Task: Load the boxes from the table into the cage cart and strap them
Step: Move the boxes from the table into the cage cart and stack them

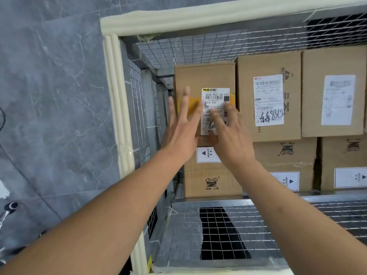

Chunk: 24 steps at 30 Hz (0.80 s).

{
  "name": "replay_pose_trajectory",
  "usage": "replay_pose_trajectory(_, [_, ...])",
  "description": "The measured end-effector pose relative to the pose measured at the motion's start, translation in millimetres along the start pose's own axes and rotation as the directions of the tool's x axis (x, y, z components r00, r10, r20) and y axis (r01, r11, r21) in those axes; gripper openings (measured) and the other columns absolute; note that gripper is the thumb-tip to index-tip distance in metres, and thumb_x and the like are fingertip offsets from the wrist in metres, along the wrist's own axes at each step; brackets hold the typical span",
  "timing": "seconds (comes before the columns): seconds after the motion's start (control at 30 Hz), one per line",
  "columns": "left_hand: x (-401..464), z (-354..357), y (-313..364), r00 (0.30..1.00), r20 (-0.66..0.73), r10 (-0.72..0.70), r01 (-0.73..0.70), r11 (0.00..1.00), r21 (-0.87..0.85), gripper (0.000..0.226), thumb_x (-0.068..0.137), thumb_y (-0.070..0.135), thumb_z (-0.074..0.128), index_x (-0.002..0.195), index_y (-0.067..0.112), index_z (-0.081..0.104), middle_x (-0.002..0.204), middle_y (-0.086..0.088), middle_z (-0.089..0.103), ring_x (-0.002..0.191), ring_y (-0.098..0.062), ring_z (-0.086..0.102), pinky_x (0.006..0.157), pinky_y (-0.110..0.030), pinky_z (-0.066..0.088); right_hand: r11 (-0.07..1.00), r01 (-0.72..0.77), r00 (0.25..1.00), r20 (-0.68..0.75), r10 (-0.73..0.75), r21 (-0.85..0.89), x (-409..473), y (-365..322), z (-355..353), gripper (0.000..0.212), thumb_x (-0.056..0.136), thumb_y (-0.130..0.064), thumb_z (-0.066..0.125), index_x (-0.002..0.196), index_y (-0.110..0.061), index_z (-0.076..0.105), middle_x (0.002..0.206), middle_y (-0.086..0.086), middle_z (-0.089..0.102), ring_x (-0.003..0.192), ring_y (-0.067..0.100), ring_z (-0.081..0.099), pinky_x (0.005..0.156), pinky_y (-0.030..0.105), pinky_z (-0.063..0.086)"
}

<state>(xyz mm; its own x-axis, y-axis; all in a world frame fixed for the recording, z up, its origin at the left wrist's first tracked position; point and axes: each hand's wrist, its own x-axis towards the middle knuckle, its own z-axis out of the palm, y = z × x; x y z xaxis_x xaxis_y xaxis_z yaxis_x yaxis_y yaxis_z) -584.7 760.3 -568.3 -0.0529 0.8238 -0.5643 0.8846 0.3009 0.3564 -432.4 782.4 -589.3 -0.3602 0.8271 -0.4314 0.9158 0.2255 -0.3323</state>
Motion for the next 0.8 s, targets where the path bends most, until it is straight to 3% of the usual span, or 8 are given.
replay_pose_trajectory(0.03, [1,1,-1,0.999,0.002,0.043,-0.043,0.998,0.055,0.108,0.09,0.002,0.074,0.165,0.038,0.005,0.163,0.016,-0.04,0.155,-0.029,-0.027,0.113,-0.045,0.037,1.0,0.009,1.0,0.007,-0.009,0.012,0,1,0,0.072,0.086,-0.001,0.075,0.151,-0.014,0.046,0.161,0.023,0.029,0.146,0.045,0.034,0.102,0.054,0.052])
replay_pose_trajectory(0.1, [5,2,-1,0.996,0.041,0.078,-0.083,0.991,0.109,0.1,0.095,0.006,0.069,0.165,0.036,0.006,0.168,0.015,-0.028,0.156,-0.027,-0.025,0.116,-0.045,0.006,1.0,0.014,1.0,0.011,-0.015,0.022,1,2,-3,0.075,0.087,0.001,0.073,0.154,-0.016,0.044,0.165,0.019,0.024,0.149,0.042,0.031,0.1,0.053,0.053])
replay_pose_trajectory(0.17, [10,-2,0,0.994,0.079,0.073,-0.083,0.987,0.134,0.098,0.097,0.009,0.067,0.166,0.035,0.004,0.17,0.013,-0.024,0.157,-0.027,-0.022,0.112,-0.042,-0.001,1.0,0.016,0.999,0.027,-0.016,0.02,2,1,-8,0.077,0.089,-0.001,0.071,0.157,-0.018,0.039,0.168,0.016,0.018,0.153,0.038,0.027,0.101,0.05,0.053])
replay_pose_trajectory(0.3, [15,-25,4,0.978,0.198,0.071,-0.113,0.972,0.207,0.091,0.1,0.02,0.064,0.166,0.032,0.004,0.171,0.006,-0.022,0.158,-0.032,-0.016,0.123,-0.049,0.002,1.0,-0.005,0.99,0.139,0.001,0.029,6,-4,-25,0.078,0.093,-0.006,0.063,0.162,-0.02,0.028,0.172,0.011,0.005,0.157,0.033,0.016,0.109,0.047,0.046])
replay_pose_trajectory(0.4, [9,-46,8,0.968,0.226,0.109,-0.161,0.961,0.226,0.082,0.102,0.027,0.059,0.167,0.028,0.009,0.174,0.001,-0.009,0.159,-0.036,-0.005,0.127,-0.05,0.01,0.997,-0.031,0.986,0.164,0.02,0.066,0,-9,-44,0.064,0.101,-0.02,0.057,0.159,-0.018,0.033,0.17,0.011,0.017,0.155,0.033,0.022,0.115,0.048,0.039])
replay_pose_trajectory(0.5, [-8,-67,13,0.964,0.204,0.173,-0.223,0.941,0.256,0.076,0.103,0.034,0.056,0.166,0.023,0.015,0.174,-0.004,0.003,0.159,-0.036,0.005,0.127,-0.053,0.017,0.997,-0.027,0.99,0.141,0.017,0.068,-17,-15,-70,0.059,0.102,-0.023,0.053,0.158,-0.016,0.036,0.167,0.012,0.028,0.151,0.033,0.031,0.114,0.047,0.039])
replay_pose_trajectory(0.63, [-46,-105,31,0.952,0.198,0.234,-0.286,0.911,0.298,0.067,0.104,0.039,0.052,0.162,0.018,0.026,0.171,-0.008,0.017,0.157,-0.036,0.017,0.127,-0.053,0.022,0.999,0.002,0.997,0.075,-0.006,0.048,-50,-25,-115,0.052,0.105,-0.036,0.049,0.152,-0.016,0.045,0.16,0.009,0.041,0.13,0.034,0.053,0.099,0.047,0.049])
replay_pose_trajectory(0.8, [-112,-160,72,0.945,0.139,0.295,-0.325,0.881,0.345,0.059,0.104,0.041,0.05,0.156,0.017,0.038,0.162,-0.008,0.033,0.147,-0.031,0.033,0.121,-0.045,0.029,0.998,0.042,0.999,0.016,-0.043,0.044,-105,-43,-181,0.055,0.105,-0.045,0.048,0.153,-0.019,0.046,0.16,0.007,0.042,0.139,0.028,0.047,0.106,0.043,0.044])
